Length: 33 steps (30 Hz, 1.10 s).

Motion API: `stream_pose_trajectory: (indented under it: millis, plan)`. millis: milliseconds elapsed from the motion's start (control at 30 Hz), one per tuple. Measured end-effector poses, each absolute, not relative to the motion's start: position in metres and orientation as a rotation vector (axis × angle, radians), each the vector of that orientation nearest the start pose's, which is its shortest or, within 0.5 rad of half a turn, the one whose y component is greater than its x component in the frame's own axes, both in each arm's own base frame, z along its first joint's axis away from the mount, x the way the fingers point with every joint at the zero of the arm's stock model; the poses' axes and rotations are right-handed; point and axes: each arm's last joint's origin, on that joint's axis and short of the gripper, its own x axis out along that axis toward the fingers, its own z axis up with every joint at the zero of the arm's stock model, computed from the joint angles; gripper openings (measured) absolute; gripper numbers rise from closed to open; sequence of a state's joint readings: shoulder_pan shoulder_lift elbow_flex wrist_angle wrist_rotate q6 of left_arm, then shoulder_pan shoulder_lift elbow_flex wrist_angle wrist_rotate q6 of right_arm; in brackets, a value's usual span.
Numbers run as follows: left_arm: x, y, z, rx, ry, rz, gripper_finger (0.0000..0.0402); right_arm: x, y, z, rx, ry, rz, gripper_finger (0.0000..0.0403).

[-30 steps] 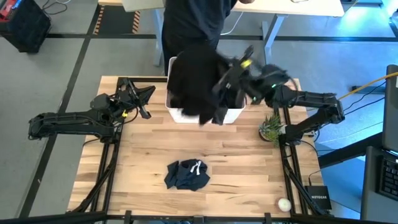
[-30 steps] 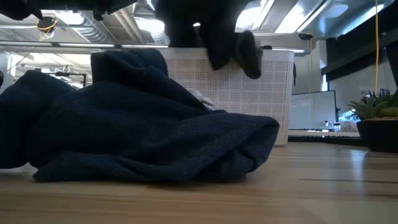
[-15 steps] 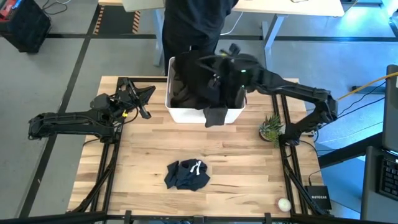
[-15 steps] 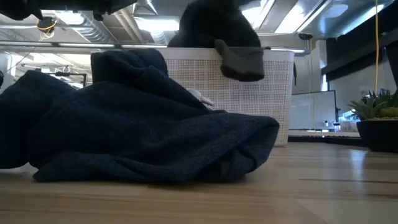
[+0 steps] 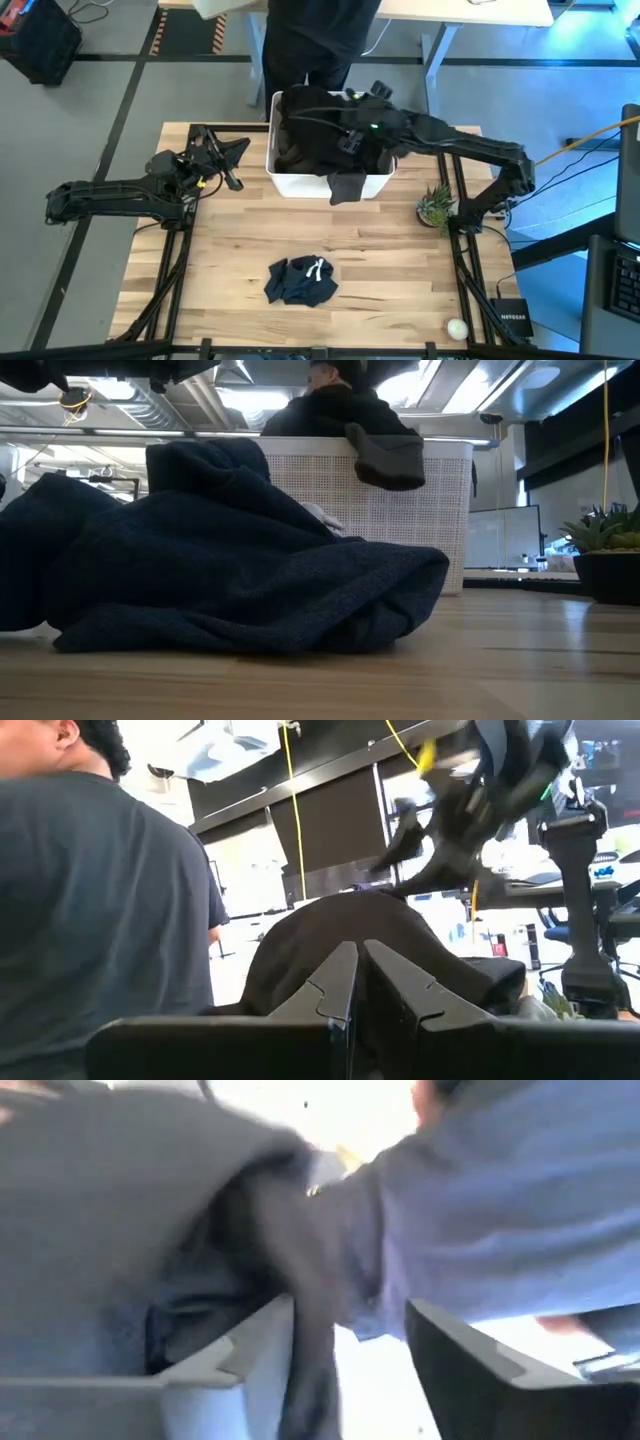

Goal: Sort clothes
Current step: Put the black t-shirt into the bin, then put the dark blue shorts into the bin

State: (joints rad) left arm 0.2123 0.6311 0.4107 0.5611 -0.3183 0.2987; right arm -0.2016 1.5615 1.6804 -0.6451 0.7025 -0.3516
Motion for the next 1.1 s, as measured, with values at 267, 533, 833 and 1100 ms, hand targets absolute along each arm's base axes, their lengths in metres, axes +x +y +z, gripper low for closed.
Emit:
stream_pose_trajectory:
  millis: [267,533,833,1100]
  plan:
    - [0.144,0.04,0.296,0.246,-0.266,0.568,0.0017,0.312,-0.003,0.448,-0.339,0.583,-0.379,0.0269]
    - [0.146,0.041,0.29,0.161,-0.224,0.55,0.0017,0.338,0.077,0.359,-0.194,0.713,0.131,0.0265]
    - [0.147,0.04,0.286,-0.005,-0.23,0.526,0.0017,0.366,0.135,0.233,-0.18,0.814,0.222,0.0264]
    - [0.147,0.041,0.284,-0.095,-0.231,0.517,0.0017,0.392,0.152,0.169,-0.167,0.871,0.3,0.0264]
